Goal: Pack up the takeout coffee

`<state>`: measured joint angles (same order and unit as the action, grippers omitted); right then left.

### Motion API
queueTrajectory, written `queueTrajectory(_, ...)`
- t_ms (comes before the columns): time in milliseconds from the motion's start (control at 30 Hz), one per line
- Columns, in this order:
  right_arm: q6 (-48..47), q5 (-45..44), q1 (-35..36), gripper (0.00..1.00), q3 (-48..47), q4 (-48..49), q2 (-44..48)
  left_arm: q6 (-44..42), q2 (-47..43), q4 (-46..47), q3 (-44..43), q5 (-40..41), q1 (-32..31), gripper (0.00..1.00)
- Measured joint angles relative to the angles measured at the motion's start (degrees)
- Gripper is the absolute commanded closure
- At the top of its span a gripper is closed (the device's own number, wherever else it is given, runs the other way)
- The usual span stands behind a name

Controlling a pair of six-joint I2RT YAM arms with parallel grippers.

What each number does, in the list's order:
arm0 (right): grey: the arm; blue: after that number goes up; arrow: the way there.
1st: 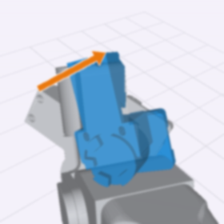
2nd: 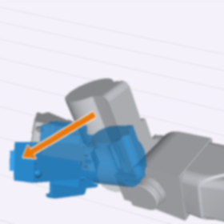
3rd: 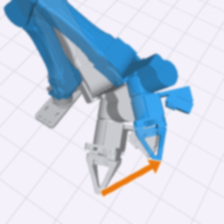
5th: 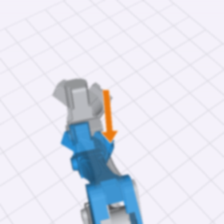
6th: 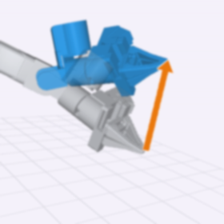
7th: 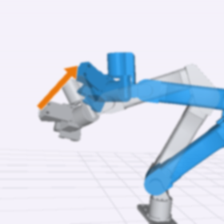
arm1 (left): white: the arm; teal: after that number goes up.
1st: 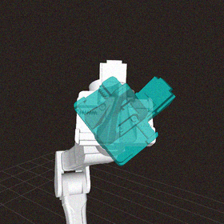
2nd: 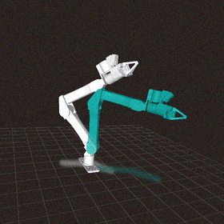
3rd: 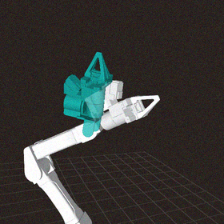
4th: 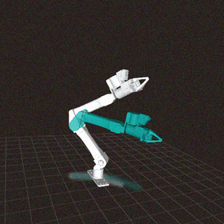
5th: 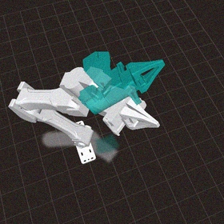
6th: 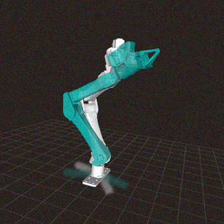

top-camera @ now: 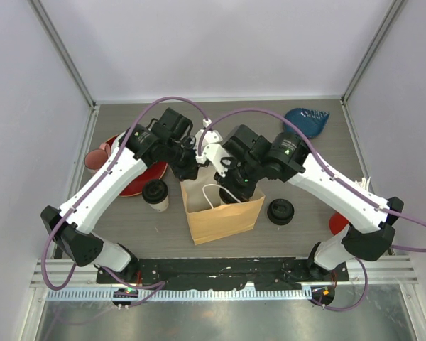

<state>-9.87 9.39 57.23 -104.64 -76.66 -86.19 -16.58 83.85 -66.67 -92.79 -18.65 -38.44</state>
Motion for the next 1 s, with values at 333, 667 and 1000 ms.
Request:
queueTrajectory(333, -6.6, 1.9, 0.8, 0.99, 7.0, 3.1, -0.1, -0.9, 0.0, -0.5, -0.1, -0.9, -0.1, 1.0)
queueTrajectory(667, -13.2, 2.5, 0.8, 0.99, 11.4, 3.6, 0.1, -4.0, 0.0, -1.0, -0.1, -2.4, -0.3, 1.0)
queueTrajectory(1000, -26.2, 2.8, 1.0, 0.99, 11.4, 0.9, 0.0, -8.0, 0.0, -3.4, -0.8, -4.7, -1.2, 1.0)
